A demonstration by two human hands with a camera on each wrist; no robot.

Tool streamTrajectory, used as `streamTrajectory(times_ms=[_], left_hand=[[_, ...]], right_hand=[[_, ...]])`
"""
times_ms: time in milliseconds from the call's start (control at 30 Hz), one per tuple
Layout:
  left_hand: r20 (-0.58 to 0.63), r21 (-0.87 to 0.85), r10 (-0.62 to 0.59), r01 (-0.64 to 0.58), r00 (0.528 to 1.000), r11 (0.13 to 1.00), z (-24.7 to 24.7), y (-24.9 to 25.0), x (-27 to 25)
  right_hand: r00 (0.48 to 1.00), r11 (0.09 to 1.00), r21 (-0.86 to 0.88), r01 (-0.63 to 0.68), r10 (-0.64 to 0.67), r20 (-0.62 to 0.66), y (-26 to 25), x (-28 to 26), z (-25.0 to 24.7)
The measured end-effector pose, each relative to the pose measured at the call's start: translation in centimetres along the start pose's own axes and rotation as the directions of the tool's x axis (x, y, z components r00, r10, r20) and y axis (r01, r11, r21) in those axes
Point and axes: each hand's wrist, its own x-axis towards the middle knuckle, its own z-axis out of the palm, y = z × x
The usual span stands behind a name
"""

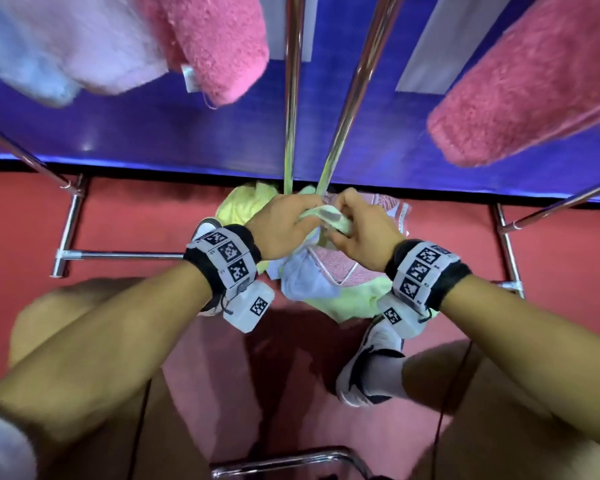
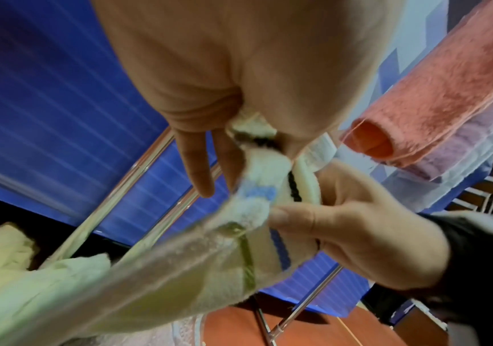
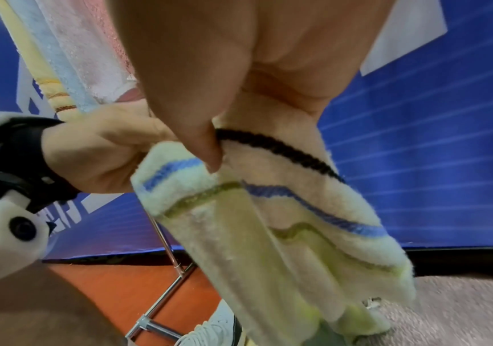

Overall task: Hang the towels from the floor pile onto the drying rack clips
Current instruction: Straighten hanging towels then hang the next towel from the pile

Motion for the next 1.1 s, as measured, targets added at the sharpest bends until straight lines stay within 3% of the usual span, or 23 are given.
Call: streamTrajectory(times_ms=[67, 200, 267, 367, 500, 733, 833, 933, 1000, 1100], left_hand=[[-0.043, -0.045, 0.043, -0.045, 0.998, 0.998, -0.3, 1.3, -1.0], [-0.265, -0.138, 0.017, -0.055, 0.964, 0.989, -2.4, 3.5, -2.5], [-0.347, -0.212, -0.011, -0.067, 0.938, 0.975, -3.7, 5.2, -3.3], [-0.378, -0.272, 0.015, -0.127, 0.926, 0.954, -4.8, 8.2, -5.1], [-0.432, -0.331, 0.029, -0.189, 0.901, 0.925, -6.3, 12.5, -7.8], [-0.516, -0.395, 0.048, -0.287, 0.855, 0.873, -9.0, 19.5, -11.8], [-0.549, -0.496, 0.036, -0.36, 0.835, 0.79, -10.2, 21.9, -13.3], [-0.535, -0.59, 0.024, -0.394, 0.844, 0.705, -11.4, 23.2, -14.0], [-0.551, -0.523, 0.029, -0.371, 0.834, 0.768, -12.0, 23.1, -13.7], [-0.552, -0.37, 0.001, -0.245, 0.834, 0.896, -11.8, 21.7, -12.8]], right_hand=[[0.997, 0.993, -0.12, 0.002, 0.007, 0.071, -0.3, -1.2, -0.3], [0.967, 0.958, -0.283, -0.046, 0.113, 0.227, -1.5, -4.0, -1.4], [0.963, 0.956, -0.287, -0.056, 0.128, 0.238, -2.4, -5.5, -2.4], [0.967, 0.968, -0.248, -0.037, 0.096, 0.234, -4.1, -7.6, -4.1], [0.985, 0.97, -0.24, 0.048, -0.006, 0.173, -7.4, -10.9, -6.1], [0.999, 0.99, -0.127, 0.053, -0.054, -0.005, -11.8, -15.3, -10.1], [0.984, 0.987, -0.104, 0.122, -0.134, -0.119, -13.1, -16.2, -11.8], [0.961, 0.974, -0.102, 0.203, -0.218, -0.169, -14.1, -16.8, -13.4], [0.969, 0.971, -0.16, 0.178, -0.201, -0.142, -14.4, -16.8, -14.0], [0.993, 0.983, -0.18, 0.023, -0.042, -0.107, -13.2, -15.9, -13.9]])
